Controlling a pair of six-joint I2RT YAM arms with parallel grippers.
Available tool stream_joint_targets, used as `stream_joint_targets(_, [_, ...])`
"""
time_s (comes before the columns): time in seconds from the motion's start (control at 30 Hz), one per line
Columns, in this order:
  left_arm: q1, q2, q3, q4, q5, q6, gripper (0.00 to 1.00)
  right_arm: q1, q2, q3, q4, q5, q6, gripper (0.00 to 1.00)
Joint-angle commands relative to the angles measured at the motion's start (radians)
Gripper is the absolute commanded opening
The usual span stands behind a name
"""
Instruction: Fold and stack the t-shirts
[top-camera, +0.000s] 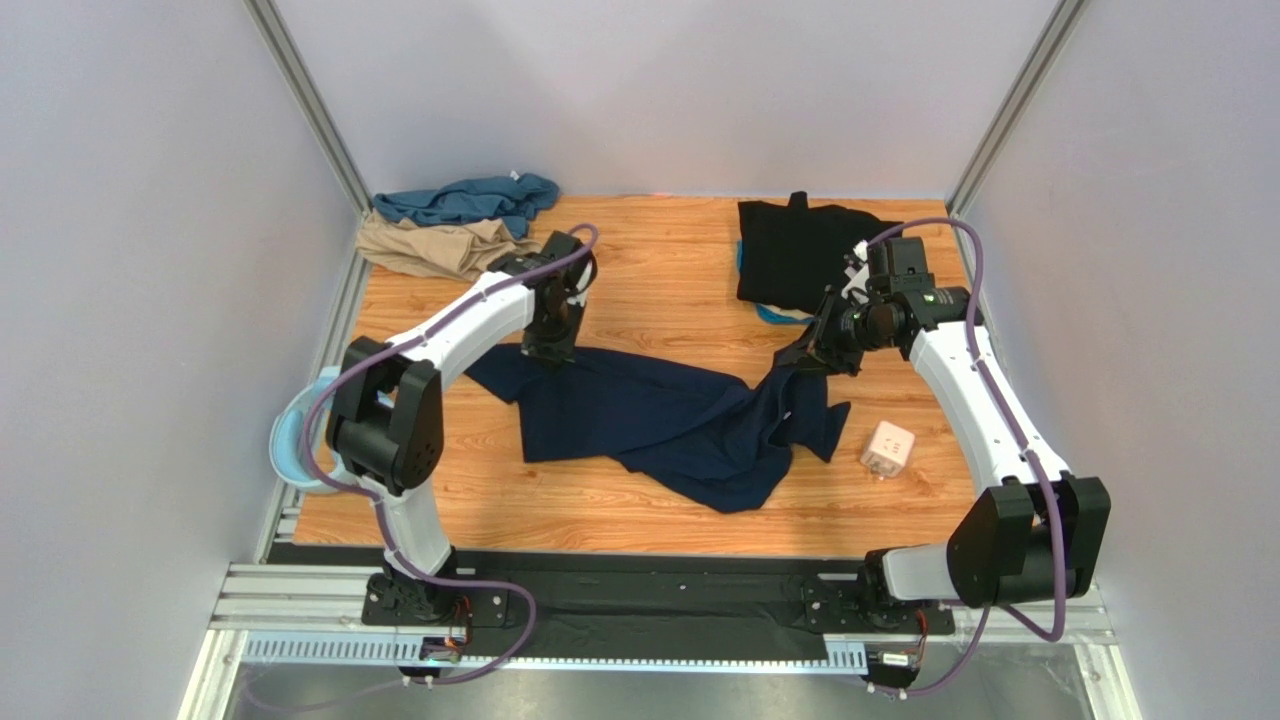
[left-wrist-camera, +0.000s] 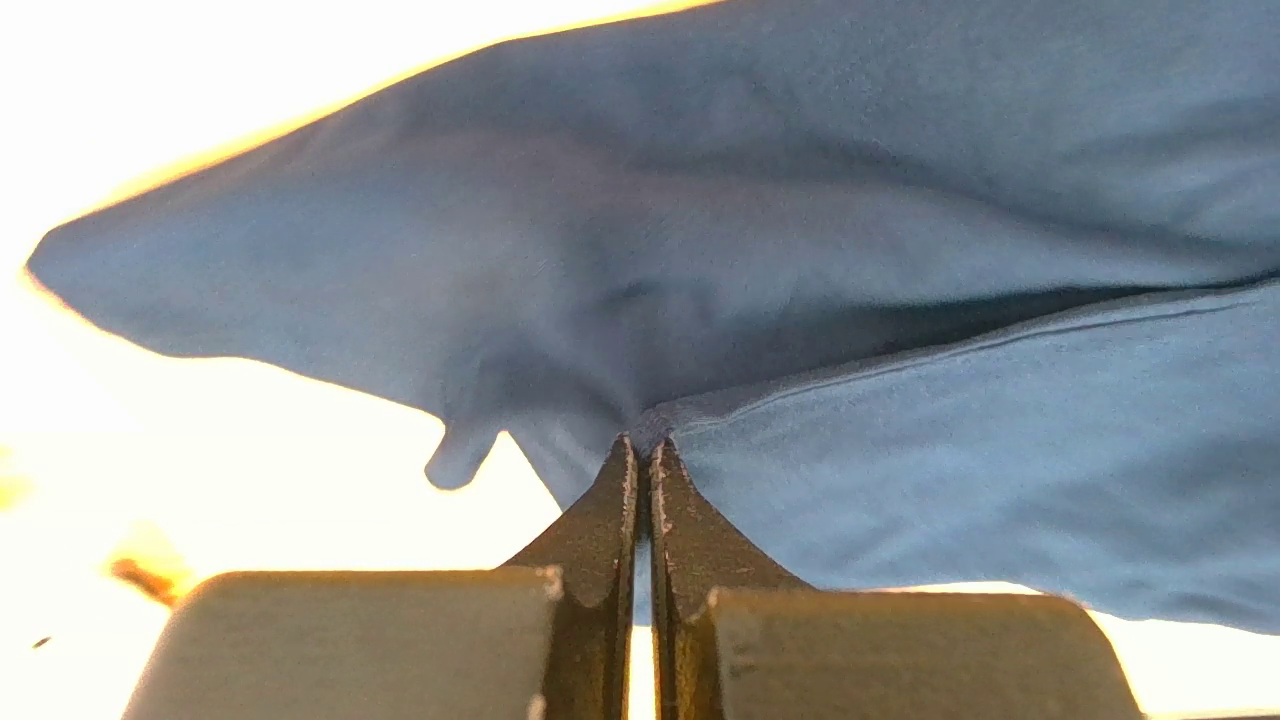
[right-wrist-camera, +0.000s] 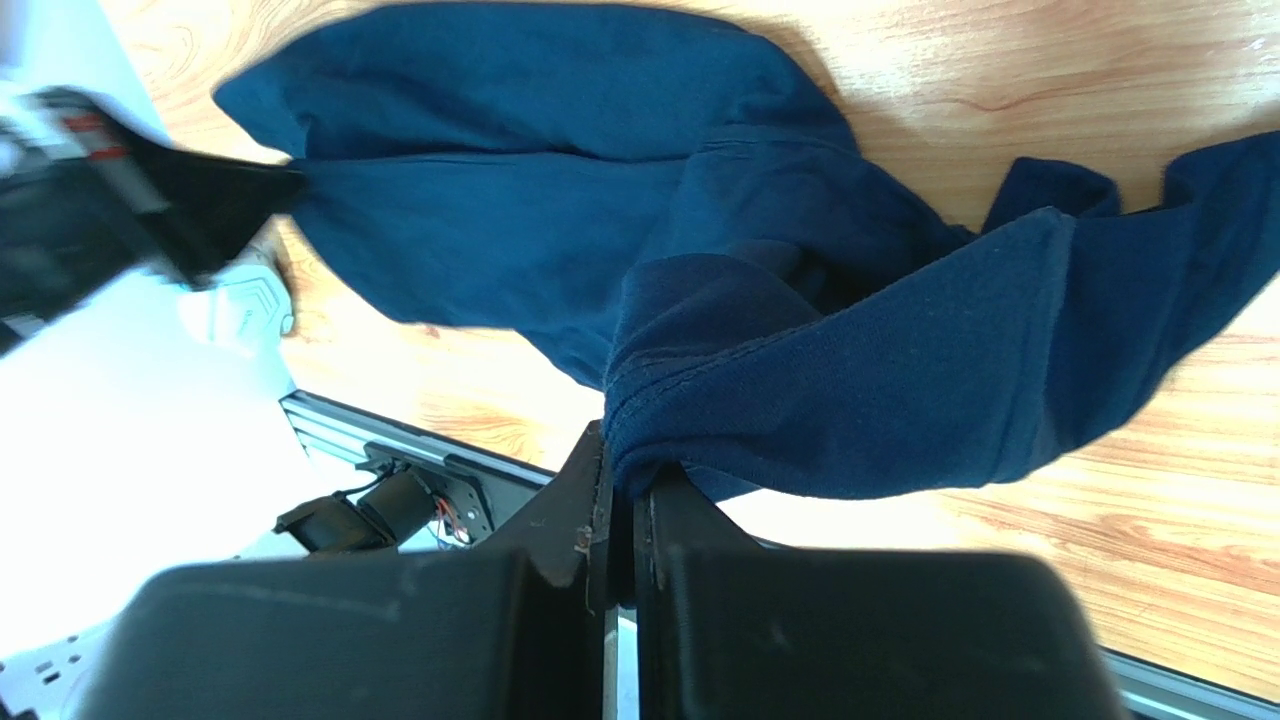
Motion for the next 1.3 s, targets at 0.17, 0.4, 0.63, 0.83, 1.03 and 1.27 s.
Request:
stream_joint_targets(0.17, [0.114,-0.161,0.180,-0.093,-0.038,0.046,0.00,-0.031,0.029,0.075,0.029,0.030,-0.038,0.00])
stream_joint_targets(0.4, [0.166,-0.261,0.215,-0.101,-0.101,0.026,0.00,-0.066,0.053,0.159,0.027,0.055,-0.058,0.00])
stream_joint_targets(0.63, [0.202,-0.333,0.431,-0.175,-0.168,-0.105,0.00,-0.133,0.026,0.322,0.064,0.153,-0.074,0.00])
stream_joint_targets(0.83, [0.202,-0.378,0.625,-0.177,-0.216,-0.130,0.00,-0.179,0.044,0.487,0.084,0.168,-0.086,0.00])
stream_joint_targets(1.03, [0.203,-0.431,0.789,-0.195,-0.369,-0.109,0.00,-0.236,0.079,0.616,0.126,0.064,-0.028,0.00])
stream_joint_targets(1.27, [0.203,-0.519,0.838,-0.195,-0.440,-0.089,0.00,-0.241,0.043,0.739,0.169,0.010,0.006,0.00])
